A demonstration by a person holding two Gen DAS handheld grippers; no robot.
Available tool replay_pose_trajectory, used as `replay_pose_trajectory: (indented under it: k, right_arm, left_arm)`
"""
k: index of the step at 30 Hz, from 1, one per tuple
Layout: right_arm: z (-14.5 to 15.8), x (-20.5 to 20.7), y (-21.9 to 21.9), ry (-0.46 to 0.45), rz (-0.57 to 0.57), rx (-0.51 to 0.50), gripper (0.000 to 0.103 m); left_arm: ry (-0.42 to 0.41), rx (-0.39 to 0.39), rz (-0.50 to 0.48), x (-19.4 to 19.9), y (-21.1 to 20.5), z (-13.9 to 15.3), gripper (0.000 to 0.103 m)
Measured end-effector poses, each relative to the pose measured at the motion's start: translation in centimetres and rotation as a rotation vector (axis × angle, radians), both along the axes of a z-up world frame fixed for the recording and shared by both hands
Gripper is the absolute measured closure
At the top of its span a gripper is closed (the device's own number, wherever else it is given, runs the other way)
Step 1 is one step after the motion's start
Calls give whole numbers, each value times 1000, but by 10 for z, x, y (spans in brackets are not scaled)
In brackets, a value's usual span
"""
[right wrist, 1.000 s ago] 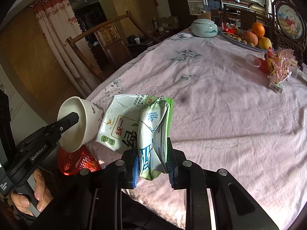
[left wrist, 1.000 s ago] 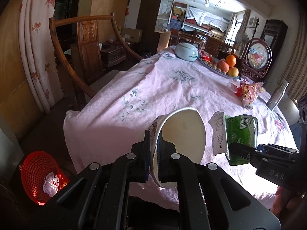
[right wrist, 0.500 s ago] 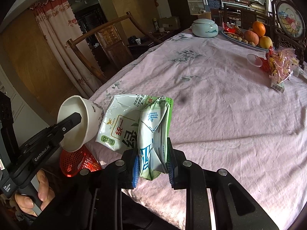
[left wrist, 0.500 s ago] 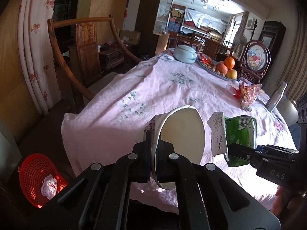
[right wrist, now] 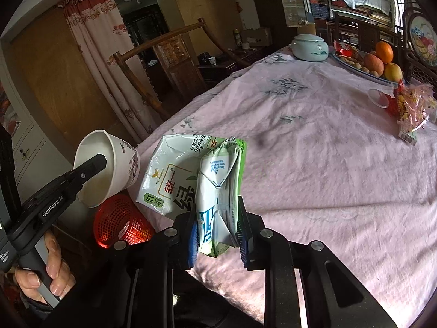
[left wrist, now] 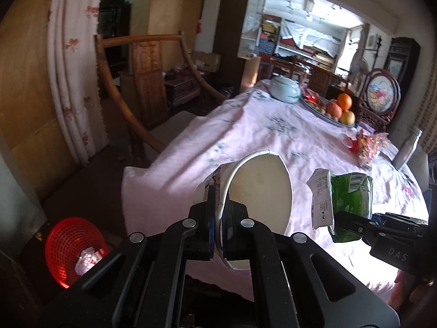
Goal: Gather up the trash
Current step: 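Carry the cup and carton over to the red basket with both grippers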
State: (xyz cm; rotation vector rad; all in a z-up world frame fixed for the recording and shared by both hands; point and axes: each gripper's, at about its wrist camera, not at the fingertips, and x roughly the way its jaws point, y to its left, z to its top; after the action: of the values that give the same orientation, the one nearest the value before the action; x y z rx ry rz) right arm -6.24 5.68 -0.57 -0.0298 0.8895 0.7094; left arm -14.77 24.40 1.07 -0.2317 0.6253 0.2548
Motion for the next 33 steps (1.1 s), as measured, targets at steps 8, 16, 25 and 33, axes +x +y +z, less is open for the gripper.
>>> replay_pose_trajectory:
  k: [8, 16, 25, 33]
  right_arm:
    - [10, -24, 67, -19, 164, -10, 79]
    - [9, -52, 145, -15, 308, -49, 79]
    - [-15, -73, 243, 19, 448, -135, 79]
    - [-63, -83, 312, 103, 533, -218, 79]
  left_arm:
    - [22, -6, 170, -42, 49, -2, 99]
    - [52, -48, 279, -73, 97, -16, 99]
    - [86, -116, 419, -99, 155, -43, 98]
    - [190, -214, 550, -117, 212, -96, 98]
